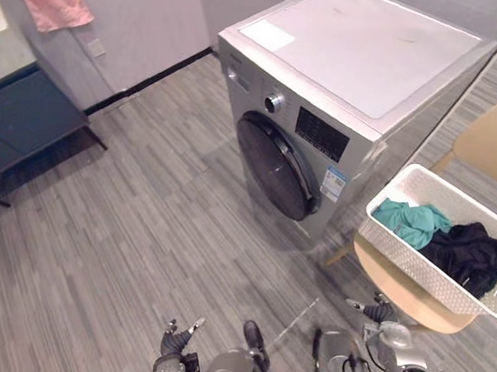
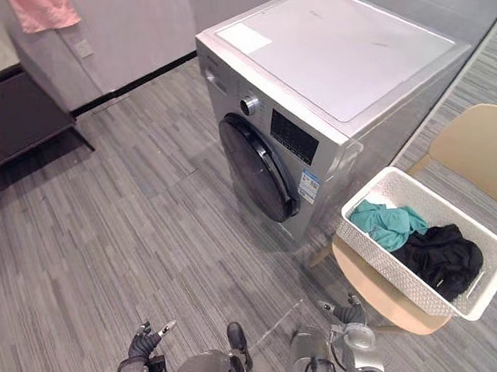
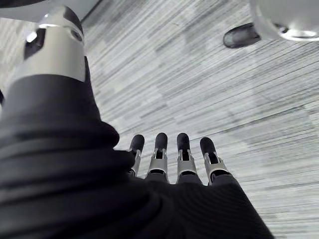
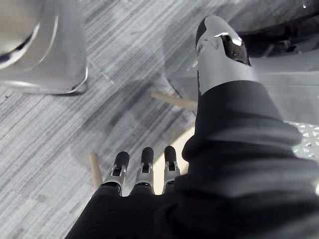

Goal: Pick up the laundry basket with both hands and put the clothes into the washing machine.

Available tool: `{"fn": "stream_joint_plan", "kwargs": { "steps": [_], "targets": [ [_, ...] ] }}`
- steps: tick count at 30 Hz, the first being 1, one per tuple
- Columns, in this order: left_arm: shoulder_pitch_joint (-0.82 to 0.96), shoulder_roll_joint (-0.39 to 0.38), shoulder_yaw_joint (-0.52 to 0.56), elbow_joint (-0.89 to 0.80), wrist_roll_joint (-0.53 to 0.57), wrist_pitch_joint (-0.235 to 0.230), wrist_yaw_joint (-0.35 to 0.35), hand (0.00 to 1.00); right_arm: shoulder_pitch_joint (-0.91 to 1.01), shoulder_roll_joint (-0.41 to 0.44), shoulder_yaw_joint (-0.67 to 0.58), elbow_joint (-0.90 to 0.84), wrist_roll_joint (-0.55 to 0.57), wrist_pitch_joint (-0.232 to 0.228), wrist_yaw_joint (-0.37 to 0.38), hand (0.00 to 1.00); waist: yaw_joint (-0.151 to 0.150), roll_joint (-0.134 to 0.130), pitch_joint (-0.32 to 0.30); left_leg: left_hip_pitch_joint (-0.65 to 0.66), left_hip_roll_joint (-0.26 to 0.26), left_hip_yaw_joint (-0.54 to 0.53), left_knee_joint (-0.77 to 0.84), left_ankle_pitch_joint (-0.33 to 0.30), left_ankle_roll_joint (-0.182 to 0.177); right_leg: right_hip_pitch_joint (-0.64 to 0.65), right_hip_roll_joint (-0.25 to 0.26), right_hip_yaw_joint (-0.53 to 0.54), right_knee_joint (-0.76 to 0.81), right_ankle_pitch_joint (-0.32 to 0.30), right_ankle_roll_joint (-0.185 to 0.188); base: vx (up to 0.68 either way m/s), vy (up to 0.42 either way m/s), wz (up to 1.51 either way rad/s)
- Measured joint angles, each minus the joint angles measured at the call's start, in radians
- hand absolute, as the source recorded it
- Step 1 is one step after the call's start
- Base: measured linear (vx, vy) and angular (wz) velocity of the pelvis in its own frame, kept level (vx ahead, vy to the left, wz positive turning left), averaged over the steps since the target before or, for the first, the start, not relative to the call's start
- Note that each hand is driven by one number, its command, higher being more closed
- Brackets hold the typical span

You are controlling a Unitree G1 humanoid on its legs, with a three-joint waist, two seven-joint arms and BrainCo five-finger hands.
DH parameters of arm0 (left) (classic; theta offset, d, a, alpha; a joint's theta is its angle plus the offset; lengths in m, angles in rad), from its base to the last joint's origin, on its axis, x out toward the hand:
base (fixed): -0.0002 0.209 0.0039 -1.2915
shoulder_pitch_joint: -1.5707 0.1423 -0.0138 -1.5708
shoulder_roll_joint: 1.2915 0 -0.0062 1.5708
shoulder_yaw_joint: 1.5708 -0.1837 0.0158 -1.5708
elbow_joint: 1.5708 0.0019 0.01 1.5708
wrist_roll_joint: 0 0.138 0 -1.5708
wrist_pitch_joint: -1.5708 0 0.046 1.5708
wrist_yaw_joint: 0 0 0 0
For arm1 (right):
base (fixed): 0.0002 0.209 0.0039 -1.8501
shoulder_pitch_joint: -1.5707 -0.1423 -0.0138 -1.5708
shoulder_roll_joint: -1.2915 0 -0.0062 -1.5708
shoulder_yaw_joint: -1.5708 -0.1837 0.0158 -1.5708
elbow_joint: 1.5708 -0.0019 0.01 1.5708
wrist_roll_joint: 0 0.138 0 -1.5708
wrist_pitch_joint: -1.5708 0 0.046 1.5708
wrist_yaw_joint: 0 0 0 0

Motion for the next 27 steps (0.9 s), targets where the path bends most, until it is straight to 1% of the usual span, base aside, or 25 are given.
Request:
{"fn": "stream_joint_plan", "kwargs": {
  "steps": [1,2,3,4,6,8,9,10,11,12,13,14,15,16,17,19,22,24,25,27],
  "targets": [
    [-0.003,-0.014,0.0,0.005,0.003,0.0,-0.001,0.0,0.004,-0.005,-0.001,-0.002,0.0,0.001,0.0,0.0,-0.008,0.002,-0.003,-0.009,0.001,-0.026,-0.001,0.002,-0.014,-0.001,-0.002,-0.024,0.007,-0.007,-0.002,0.05,-0.192,0.78],
    [0.002,-0.022,-0.001,0.006,0.003,0.0,-0.001,0.0,0.003,-0.005,-0.001,-0.008,0.0,0.001,0.0,0.0,-0.004,0.007,-0.007,-0.009,0.01,-0.027,-0.012,0.009,-0.024,-0.001,0.004,-0.029,-0.006,-0.008,-0.003,0.09,-0.173,0.43],
    [0.009,-0.03,0.001,0.006,0.003,0.0,-0.001,0.0,0.009,-0.006,0.0,-0.027,0.0,-0.002,0.0,0.0,-0.003,0.012,-0.011,-0.026,0.037,-0.027,-0.015,0.022,-0.041,0.006,0.027,-0.056,-0.043,-0.008,-0.002,0.08,-0.132,0.11],
    [0.01,-0.03,0.0,0.006,0.004,0.0,-0.002,0.0,0.009,-0.004,0.003,-0.041,0.0,-0.002,0.002,0.0,-0.001,0.03,-0.018,-0.032,0.053,-0.028,-0.014,0.028,-0.049,0.02,0.042,-0.069,-0.06,-0.006,-0.004,0.09,-0.169,0.12],
    [0.012,-0.028,0.0,0.008,0.011,0.0,-0.002,0.0,0.028,0.001,0.011,-0.095,0.0,-0.002,0.005,0.0,0.005,0.029,-0.022,-0.014,0.083,-0.041,-0.029,0.042,-0.068,0.071,0.08,-0.103,-0.12,0.01,-0.015,0.11,-0.142,0.15],
    [0.012,-0.028,-0.001,0.01,0.022,0.0,-0.004,0.0,0.047,-0.003,0.029,-0.149,0.002,-0.004,0.018,0.0,0.009,0.023,-0.031,0.004,0.096,-0.053,-0.042,0.047,-0.075,0.094,0.095,-0.113,-0.146,0.022,-0.021,0.21,-0.1,0.06],
    [0.011,-0.028,-0.003,0.01,0.023,-0.001,-0.006,0.0,0.05,-0.01,0.048,-0.189,0.003,-0.009,0.024,0.0,0.008,0.023,-0.038,0.009,0.097,-0.054,-0.052,0.056,-0.067,0.106,0.103,-0.116,-0.163,0.032,-0.034,0.28,-0.099,-0.06],
    [0.008,-0.027,-0.004,0.01,0.023,-0.001,-0.008,0.0,0.049,-0.012,0.058,-0.208,0.003,-0.01,0.026,0.0,0.008,0.022,-0.04,0.008,0.097,-0.052,-0.053,0.061,-0.063,0.106,0.104,-0.116,-0.163,0.036,-0.037,0.3,-0.085,-0.06],
    [0.004,-0.022,-0.012,0.01,0.024,-0.003,-0.017,0.0,0.049,-0.02,0.081,-0.236,0.006,-0.017,0.041,0.0,0.007,0.022,-0.043,0.009,0.097,-0.053,-0.056,0.065,-0.059,0.107,0.107,-0.119,-0.161,0.042,-0.04,0.2,-0.037,0.02],
    [0.005,-0.016,-0.026,0.009,0.026,-0.008,-0.021,0.0,0.047,-0.023,0.092,-0.249,0.008,-0.021,0.048,0.0,0.008,0.023,-0.044,0.012,0.104,-0.054,-0.056,0.066,-0.057,0.106,0.108,-0.123,-0.145,0.046,-0.035,0.27,-0.096,0.08],
    [0.004,-0.008,-0.038,0.007,0.044,-0.008,-0.02,0.0,0.032,-0.024,0.115,-0.254,0.008,-0.024,0.058,0.0,0.005,0.034,-0.043,0.028,0.127,-0.058,-0.049,0.066,-0.058,0.068,0.114,-0.124,-0.034,0.059,-0.028,0.19,-0.099,0.1],
    [0.003,-0.01,-0.039,0.007,0.046,-0.007,-0.02,0.0,0.027,-0.023,0.125,-0.258,0.008,-0.025,0.066,0.0,0.006,0.052,-0.042,0.033,0.144,-0.063,-0.05,0.065,-0.058,0.043,0.126,-0.119,-0.02,0.033,-0.02,0.2,-0.106,0.13],
    [0.002,-0.009,-0.039,0.005,0.058,-0.011,-0.02,0.0,0.027,-0.016,0.15,-0.276,0.008,-0.028,0.069,0.0,0.009,0.062,-0.051,0.037,0.16,-0.064,-0.053,0.065,-0.064,0.062,0.157,-0.094,-0.196,0.059,-0.024,0.1,-0.055,0.11],
    [0.003,0.001,-0.039,0.004,0.061,-0.014,-0.02,0.0,0.025,-0.01,0.164,-0.29,0.007,-0.029,0.071,0.0,0.013,0.039,-0.057,0.043,0.146,-0.061,-0.052,0.063,-0.07,0.068,0.149,-0.089,-0.263,0.158,-0.026,0.12,-0.064,0.14],
    [-0.006,0.0,-0.039,0.015,0.062,-0.011,-0.018,0.0,0.014,-0.015,0.172,-0.294,0.007,-0.034,0.072,0.0,0.015,0.059,-0.055,0.054,0.152,-0.069,-0.057,0.043,-0.099,0.072,0.151,-0.095,-0.261,0.186,-0.042,0.14,-0.062,0.04],
    [-0.007,-0.024,-0.039,0.013,0.062,-0.013,-0.018,0.0,-0.053,-0.024,0.206,-0.296,0.007,-0.034,0.066,0.0,0.016,0.086,-0.056,0.043,0.165,-0.058,-0.058,0.046,-0.105,0.059,0.162,-0.092,-0.267,0.189,-0.044,0.14,-0.057,-0.11],
    [-0.027,-0.036,-0.039,0.011,0.061,-0.015,-0.017,0.0,-0.136,-0.04,0.227,-0.324,0.007,-0.034,0.058,0.0,0.018,0.107,-0.042,0.016,0.161,-0.049,-0.059,0.05,-0.11,0.029,0.16,-0.09,-0.265,0.19,-0.045,0.02,-0.009,-0.06],
    [-0.032,-0.03,-0.039,0.009,0.061,-0.018,-0.012,0.0,-0.191,-0.044,0.228,-0.327,0.004,-0.035,0.048,0.0,0.018,0.111,-0.038,-0.01,0.155,-0.05,-0.06,0.057,-0.12,0.003,0.153,-0.09,-0.264,0.196,-0.048,-0.04,0.015,0.03],
    [-0.033,-0.03,-0.039,0.008,0.06,-0.02,-0.008,0.0,-0.218,-0.049,0.228,-0.327,0.001,-0.036,0.036,0.0,0.024,0.114,-0.034,-0.024,0.15,-0.05,-0.059,0.063,-0.123,-0.009,0.148,-0.09,-0.265,0.203,-0.049,-0.05,0.017,0.05],
    [-0.032,-0.029,-0.039,0.008,0.06,-0.02,0.003,0.0,-0.248,-0.062,0.226,-0.327,0.0,-0.037,0.02,0.0,0.03,0.124,-0.02,-0.031,0.149,-0.052,-0.059,0.064,-0.122,-0.014,0.141,-0.092,-0.265,0.207,-0.047,-0.05,0.019,0.09]
  ]
}}
